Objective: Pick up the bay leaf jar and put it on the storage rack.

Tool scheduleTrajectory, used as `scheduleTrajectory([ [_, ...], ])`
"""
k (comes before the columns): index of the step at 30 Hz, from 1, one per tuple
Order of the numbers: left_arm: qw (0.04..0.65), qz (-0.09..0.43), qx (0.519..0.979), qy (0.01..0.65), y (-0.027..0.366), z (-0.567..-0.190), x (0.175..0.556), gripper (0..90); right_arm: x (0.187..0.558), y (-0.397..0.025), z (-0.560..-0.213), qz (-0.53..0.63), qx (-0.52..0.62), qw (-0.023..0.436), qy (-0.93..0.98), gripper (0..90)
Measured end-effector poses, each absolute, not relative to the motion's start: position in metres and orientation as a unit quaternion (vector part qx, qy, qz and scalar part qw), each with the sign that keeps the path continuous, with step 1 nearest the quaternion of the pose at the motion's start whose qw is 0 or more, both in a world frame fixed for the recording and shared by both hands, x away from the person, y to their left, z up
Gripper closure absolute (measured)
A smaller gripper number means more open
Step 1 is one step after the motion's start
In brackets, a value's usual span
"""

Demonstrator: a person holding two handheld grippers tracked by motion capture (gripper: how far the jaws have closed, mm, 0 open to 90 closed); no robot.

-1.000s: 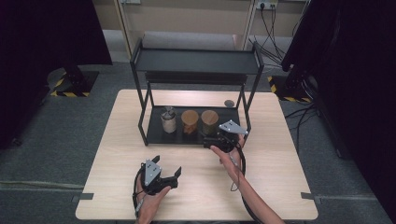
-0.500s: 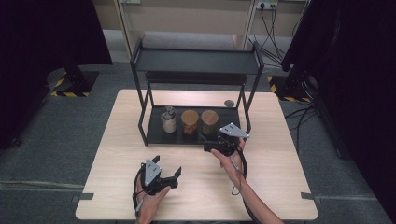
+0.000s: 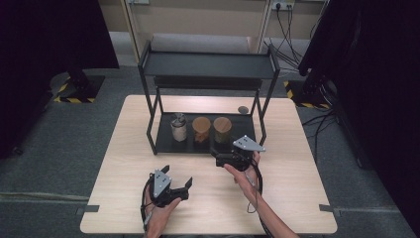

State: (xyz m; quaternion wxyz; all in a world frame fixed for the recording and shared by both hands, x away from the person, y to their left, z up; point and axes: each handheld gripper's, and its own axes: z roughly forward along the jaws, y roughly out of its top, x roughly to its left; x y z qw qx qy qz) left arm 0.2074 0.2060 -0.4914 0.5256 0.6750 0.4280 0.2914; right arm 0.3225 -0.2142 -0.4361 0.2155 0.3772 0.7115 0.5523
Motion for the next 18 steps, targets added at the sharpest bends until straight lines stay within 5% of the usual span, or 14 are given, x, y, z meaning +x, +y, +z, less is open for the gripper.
scheduleTrajectory([
  [18, 0.526, 0.292, 0.675, 0.428, 0.206, -0.491, 0.207, 4.6, 0.31, -0.216, -0.438, 0.562, 0.361, 0.207, 0.715, 4.4],
])
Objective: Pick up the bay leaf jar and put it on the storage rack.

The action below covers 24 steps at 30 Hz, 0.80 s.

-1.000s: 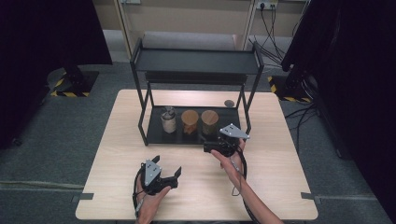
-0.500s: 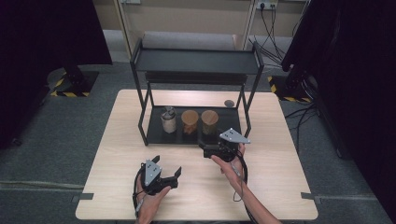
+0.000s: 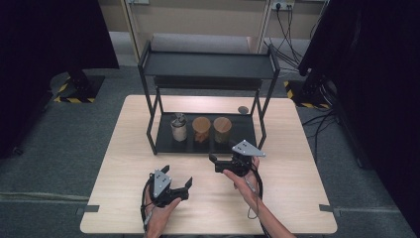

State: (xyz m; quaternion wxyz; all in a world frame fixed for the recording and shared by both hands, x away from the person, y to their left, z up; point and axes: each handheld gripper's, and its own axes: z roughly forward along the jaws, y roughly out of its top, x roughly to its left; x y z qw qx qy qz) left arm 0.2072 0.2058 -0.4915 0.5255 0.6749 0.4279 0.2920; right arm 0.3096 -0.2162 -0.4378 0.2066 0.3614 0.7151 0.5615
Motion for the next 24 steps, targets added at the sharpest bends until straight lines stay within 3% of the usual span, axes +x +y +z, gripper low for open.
scheduleTrajectory([
  [24, 0.526, 0.291, 0.674, 0.428, 0.206, -0.492, 0.207, 4.6, 0.297, -0.224, -0.441, 0.561, 0.36, 0.2, 0.718, 4.5],
])
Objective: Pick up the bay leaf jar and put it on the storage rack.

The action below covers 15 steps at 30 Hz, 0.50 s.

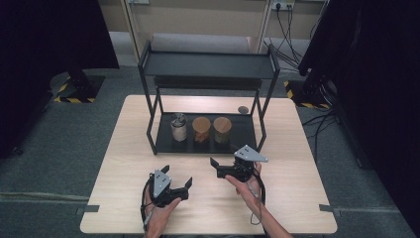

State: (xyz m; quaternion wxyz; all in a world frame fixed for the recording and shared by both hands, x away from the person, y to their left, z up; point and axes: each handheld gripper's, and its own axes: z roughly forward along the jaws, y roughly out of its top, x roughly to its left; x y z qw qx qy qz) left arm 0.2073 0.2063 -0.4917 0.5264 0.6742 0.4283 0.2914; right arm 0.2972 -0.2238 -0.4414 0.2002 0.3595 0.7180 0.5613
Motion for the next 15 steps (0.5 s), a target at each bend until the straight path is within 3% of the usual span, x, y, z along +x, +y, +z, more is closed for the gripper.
scheduleTrajectory([
  [15, 0.527, 0.291, 0.674, 0.428, 0.2064, -0.4917, 0.2073, 4.7, 0.2893, -0.2286, -0.4429, 0.561, 0.359, 0.198, 0.72, 4.5],
])
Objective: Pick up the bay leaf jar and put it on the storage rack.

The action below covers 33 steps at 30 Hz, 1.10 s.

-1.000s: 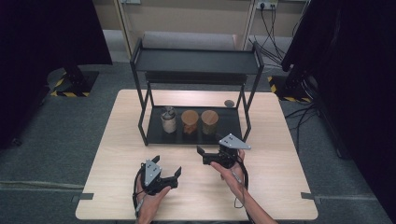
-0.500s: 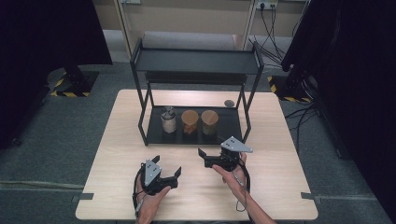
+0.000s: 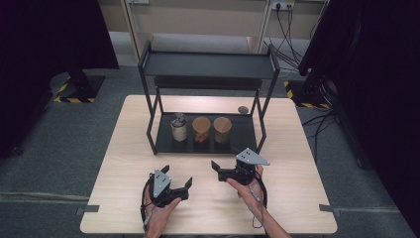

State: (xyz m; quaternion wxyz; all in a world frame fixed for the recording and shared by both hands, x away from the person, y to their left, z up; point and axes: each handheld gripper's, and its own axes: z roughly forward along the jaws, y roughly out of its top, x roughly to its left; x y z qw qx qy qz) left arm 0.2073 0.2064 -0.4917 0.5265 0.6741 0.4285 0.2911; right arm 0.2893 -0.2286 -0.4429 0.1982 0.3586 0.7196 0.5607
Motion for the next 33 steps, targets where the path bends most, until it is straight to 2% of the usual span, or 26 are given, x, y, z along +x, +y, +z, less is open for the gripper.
scheduleTrajectory([
  [33, 0.527, 0.291, 0.674, 0.429, 0.207, -0.492, 0.207, 4.7, 0.27, -0.238, -0.449, 0.564, 0.354, 0.188, 0.722, 4.4],
])
